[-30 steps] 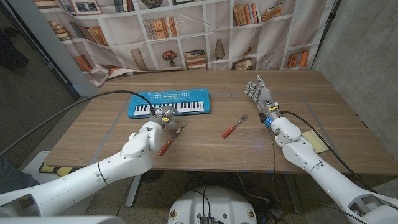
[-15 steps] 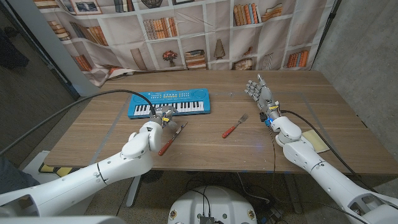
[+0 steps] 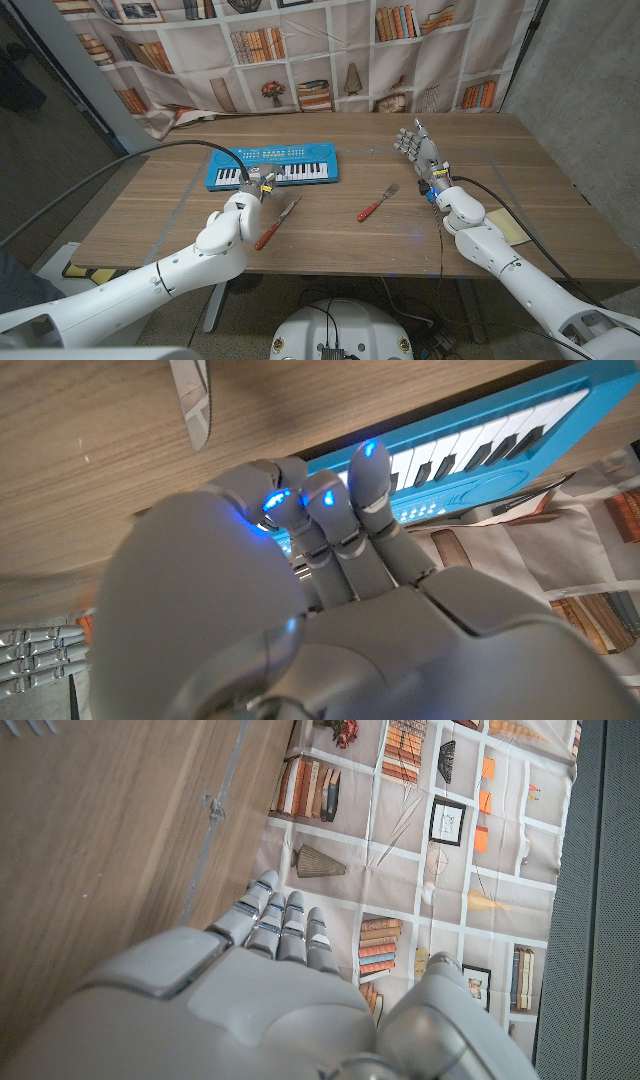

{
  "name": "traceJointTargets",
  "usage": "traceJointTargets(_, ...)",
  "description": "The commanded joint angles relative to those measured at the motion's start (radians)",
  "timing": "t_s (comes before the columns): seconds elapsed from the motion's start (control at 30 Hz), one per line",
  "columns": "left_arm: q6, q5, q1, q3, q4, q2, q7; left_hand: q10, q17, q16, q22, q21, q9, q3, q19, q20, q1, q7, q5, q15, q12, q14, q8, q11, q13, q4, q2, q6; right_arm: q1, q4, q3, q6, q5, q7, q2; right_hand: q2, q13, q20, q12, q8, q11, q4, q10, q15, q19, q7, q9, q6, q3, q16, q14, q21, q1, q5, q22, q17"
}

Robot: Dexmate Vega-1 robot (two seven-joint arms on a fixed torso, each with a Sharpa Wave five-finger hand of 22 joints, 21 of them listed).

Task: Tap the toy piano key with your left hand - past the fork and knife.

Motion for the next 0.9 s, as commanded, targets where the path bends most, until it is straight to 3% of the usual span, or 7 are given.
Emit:
traceJointTargets(0.03, -0.002, 0.028, 0.003, -0.011, -0.019, 0.007, 0.009, 0.002, 0.0, -0.005, 0.002, -0.001, 0.003, 0.002, -0.004, -0.051, -0.002, 0.003, -0.006, -0.006, 0.001, 0.004, -0.002, -0.006, 0.01, -0.001, 0.002, 0.001, -0.004, -0.006, 0.004, 0.006, 0.001, -0.004, -0.001, 0.005, 0.003, 0.005, 0.004, 0.0, 0.0, -0.003, 0.009, 0.0, 0.009, 0.0, 0.004, 0.008, 0.003, 0.002, 0.006, 0.0, 0.012, -0.004, 0.003, 0.005)
traceJointTargets(0.9, -0.047, 0.056, 0.059, -0.104, -0.089, 0.052, 0.036, 0.005, 0.003, -0.007, -0.006, 0.004, 0.003, -0.004, -0.002, -0.051, -0.004, -0.005, -0.015, -0.006, -0.017, 0.006, -0.002, -0.005, -0.018, -0.003, 0.001, 0.003, -0.06, -0.085, 0.006, 0.002, -0.02, -0.054, -0.013, 0.006, 0.003, 0.006, 0.003, 0.0, 0.0, -0.004, 0.011, 0.002, 0.01, -0.001, 0.004, 0.009, 0.002, 0.001, 0.007, -0.001, 0.013, -0.005, 0.003, 0.005)
